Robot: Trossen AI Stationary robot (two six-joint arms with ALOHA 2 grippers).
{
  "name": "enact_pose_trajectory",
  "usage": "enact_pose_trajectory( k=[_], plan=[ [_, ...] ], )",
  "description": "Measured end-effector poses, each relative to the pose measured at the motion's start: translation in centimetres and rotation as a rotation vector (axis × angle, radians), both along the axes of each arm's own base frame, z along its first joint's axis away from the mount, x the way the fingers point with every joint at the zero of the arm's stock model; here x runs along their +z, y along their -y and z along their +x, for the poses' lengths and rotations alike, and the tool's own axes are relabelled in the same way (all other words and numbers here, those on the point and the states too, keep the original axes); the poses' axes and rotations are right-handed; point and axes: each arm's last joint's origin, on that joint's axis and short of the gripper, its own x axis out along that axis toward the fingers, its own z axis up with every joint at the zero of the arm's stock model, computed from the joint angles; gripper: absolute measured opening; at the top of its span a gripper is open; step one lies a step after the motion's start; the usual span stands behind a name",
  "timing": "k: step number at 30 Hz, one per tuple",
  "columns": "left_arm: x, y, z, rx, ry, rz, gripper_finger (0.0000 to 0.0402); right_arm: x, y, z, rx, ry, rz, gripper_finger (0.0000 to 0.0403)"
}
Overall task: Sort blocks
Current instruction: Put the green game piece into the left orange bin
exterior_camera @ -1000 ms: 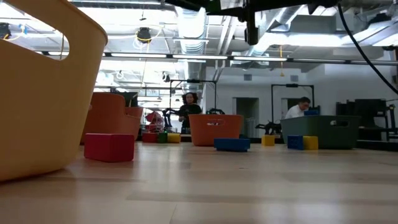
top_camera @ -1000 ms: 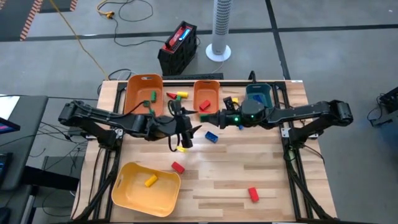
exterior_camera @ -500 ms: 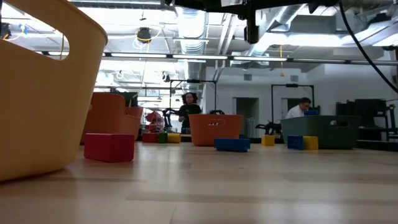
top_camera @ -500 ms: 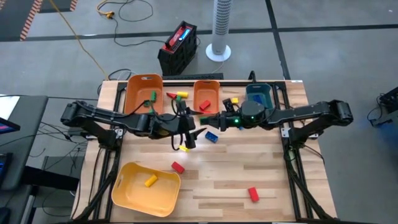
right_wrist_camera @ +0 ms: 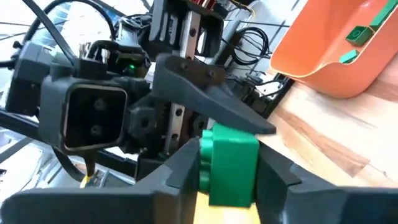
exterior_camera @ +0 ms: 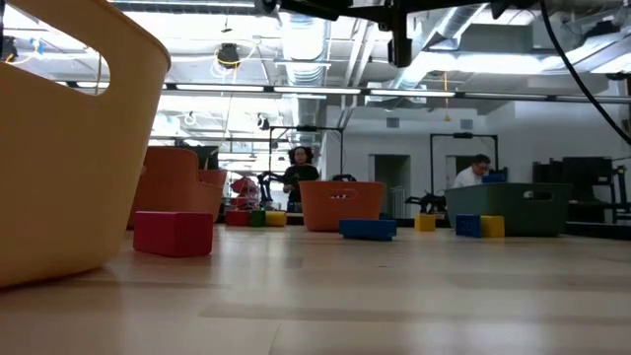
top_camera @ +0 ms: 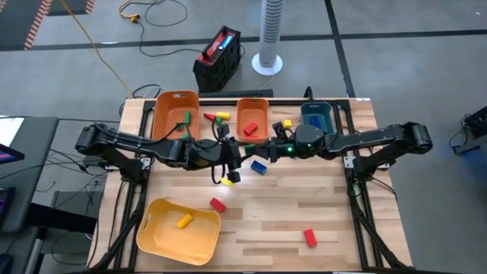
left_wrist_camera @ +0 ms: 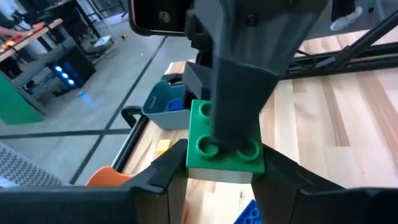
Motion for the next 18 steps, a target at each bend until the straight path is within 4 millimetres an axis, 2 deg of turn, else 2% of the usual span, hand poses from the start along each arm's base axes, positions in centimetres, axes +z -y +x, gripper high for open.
enact_pose_trajectory(
  k=[5,9,18],
  plan=[
    [0.1,0.0,0.0,0.015,0.015,-0.036,0.0135,-0.1,0.3,0.0,0.006,-0.015,-0.002,0.0188],
    [-0.2,-0.1,-0.2,0.044,-0.004,-0.076,0.0135,-0.2,1.5,0.0,0.029,-0.018,0.004,0.0218],
    [-0.4,-0.2,-0.8,0.096,-0.030,-0.127,0.0135,-0.6,4.0,-0.3,0.092,-0.053,0.002,0.0258]
  ],
)
